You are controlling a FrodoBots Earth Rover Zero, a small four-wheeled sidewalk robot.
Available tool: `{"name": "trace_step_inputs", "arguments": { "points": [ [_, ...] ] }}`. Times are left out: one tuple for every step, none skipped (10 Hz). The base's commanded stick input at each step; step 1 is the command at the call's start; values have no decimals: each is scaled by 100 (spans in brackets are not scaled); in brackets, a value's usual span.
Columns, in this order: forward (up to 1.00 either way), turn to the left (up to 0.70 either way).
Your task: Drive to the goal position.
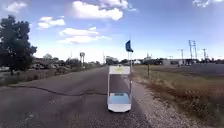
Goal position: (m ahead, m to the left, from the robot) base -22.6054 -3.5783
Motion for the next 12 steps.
{"name": "trace_step_inputs", "arguments": {
  "points": [
    [0, 0],
    [0, 0],
    [0, 0],
    [0, 0],
    [0, 38],
    [0, 66],
    [0, 70],
    [0, 70],
    [0, 70],
    [0, 70],
    [0, 70],
    [0, 70]
  ]
}}
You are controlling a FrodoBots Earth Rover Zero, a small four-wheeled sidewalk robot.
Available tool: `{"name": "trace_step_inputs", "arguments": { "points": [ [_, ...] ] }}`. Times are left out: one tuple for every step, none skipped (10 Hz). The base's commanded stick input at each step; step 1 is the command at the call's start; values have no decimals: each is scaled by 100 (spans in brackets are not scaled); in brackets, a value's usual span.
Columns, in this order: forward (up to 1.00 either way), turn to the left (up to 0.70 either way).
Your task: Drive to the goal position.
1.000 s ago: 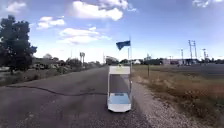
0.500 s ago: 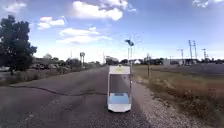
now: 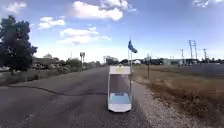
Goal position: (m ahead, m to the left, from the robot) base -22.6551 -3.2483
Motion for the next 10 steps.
{"name": "trace_step_inputs", "arguments": {
  "points": [
    [0, 70],
    [0, 70],
    [0, 70],
    [0, 70],
    [0, 70],
    [0, 70],
    [0, 70],
    [0, 70],
    [0, 70],
    [0, 70]
  ]
}}
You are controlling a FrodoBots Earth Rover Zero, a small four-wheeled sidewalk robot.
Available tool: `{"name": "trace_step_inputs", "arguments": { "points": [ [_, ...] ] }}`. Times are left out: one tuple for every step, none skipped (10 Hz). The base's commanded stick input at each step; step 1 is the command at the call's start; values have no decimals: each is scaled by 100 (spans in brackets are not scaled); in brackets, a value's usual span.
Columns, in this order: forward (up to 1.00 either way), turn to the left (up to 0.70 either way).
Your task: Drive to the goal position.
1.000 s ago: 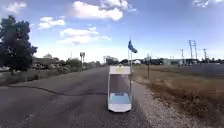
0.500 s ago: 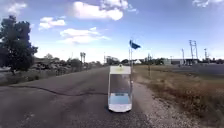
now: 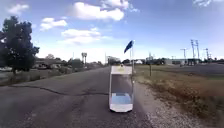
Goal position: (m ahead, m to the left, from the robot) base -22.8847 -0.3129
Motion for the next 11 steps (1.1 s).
{"name": "trace_step_inputs", "arguments": {
  "points": [
    [0, 70],
    [0, 70],
    [0, 70],
    [0, 70],
    [0, 70],
    [0, 70],
    [0, 70],
    [0, 70],
    [0, 70],
    [0, 70],
    [0, 70]
  ]
}}
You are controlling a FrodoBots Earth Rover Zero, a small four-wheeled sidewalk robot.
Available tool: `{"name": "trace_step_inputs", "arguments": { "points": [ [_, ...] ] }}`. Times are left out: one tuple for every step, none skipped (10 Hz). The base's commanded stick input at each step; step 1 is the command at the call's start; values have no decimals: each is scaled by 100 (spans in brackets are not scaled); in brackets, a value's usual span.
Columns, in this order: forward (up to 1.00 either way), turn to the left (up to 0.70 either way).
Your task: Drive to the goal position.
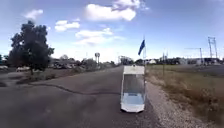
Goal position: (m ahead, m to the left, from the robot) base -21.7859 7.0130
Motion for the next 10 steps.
{"name": "trace_step_inputs", "arguments": {
  "points": [
    [0, 70],
    [0, 70],
    [0, 70],
    [0, 70],
    [0, 70],
    [0, 70],
    [0, 70],
    [0, 70],
    [0, 70],
    [0, 70]
  ]
}}
